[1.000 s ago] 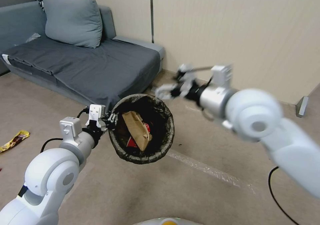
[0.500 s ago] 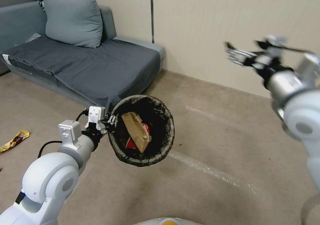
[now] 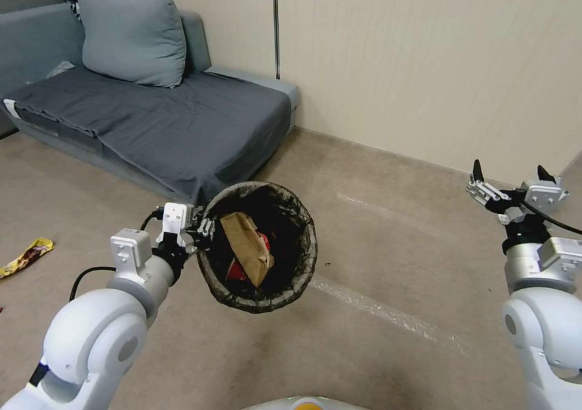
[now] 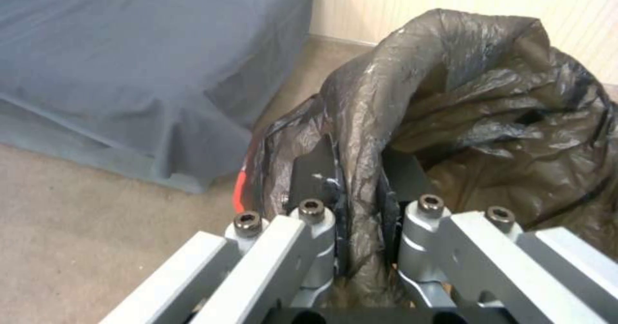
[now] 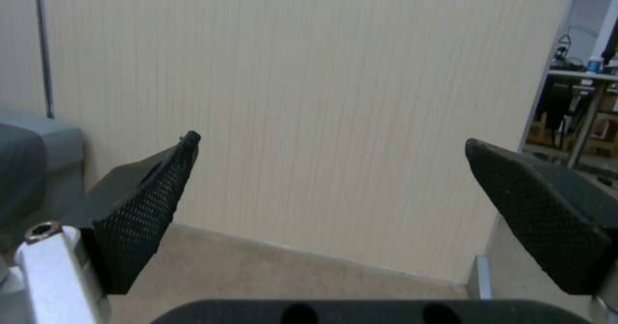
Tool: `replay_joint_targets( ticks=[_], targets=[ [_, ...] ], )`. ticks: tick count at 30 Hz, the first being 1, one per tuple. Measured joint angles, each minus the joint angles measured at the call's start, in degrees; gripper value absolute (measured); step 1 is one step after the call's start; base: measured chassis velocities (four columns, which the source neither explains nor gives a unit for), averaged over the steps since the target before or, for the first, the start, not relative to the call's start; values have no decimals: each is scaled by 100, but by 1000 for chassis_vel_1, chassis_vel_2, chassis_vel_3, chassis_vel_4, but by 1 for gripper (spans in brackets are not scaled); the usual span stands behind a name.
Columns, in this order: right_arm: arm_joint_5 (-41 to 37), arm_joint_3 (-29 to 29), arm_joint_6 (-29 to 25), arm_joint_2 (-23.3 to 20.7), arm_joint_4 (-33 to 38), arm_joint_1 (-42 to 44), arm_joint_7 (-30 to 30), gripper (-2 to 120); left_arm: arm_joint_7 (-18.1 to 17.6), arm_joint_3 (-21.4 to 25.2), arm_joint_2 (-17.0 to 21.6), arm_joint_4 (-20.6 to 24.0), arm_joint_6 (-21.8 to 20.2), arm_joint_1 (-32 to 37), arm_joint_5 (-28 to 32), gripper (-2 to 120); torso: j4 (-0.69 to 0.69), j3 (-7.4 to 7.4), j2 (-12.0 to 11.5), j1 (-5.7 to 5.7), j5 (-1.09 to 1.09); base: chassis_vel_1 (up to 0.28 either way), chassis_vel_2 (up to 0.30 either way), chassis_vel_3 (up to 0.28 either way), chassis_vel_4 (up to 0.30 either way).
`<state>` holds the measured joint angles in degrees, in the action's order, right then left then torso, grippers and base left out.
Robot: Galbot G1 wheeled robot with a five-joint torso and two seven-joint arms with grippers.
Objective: Pick up the trash bin, then pick up the garbage from the floor and place it into the trash bin.
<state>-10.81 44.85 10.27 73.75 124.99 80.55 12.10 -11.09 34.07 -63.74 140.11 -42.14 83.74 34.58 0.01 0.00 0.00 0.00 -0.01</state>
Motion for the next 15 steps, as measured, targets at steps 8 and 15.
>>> replay_joint_targets(
  ticks=[8,15],
  targets=[
    [130,-154,-68,99,-175,1,-13,100,-122,78,82,16,0,-1,52,6,0,0,0,0,1,0,0,0,0],
    [181,-242,-111,120,-241,16,-10,100,-183,71,98,3,0,-68,173,6,-1,0,0,0,0,0,0,0,0]
  ],
)
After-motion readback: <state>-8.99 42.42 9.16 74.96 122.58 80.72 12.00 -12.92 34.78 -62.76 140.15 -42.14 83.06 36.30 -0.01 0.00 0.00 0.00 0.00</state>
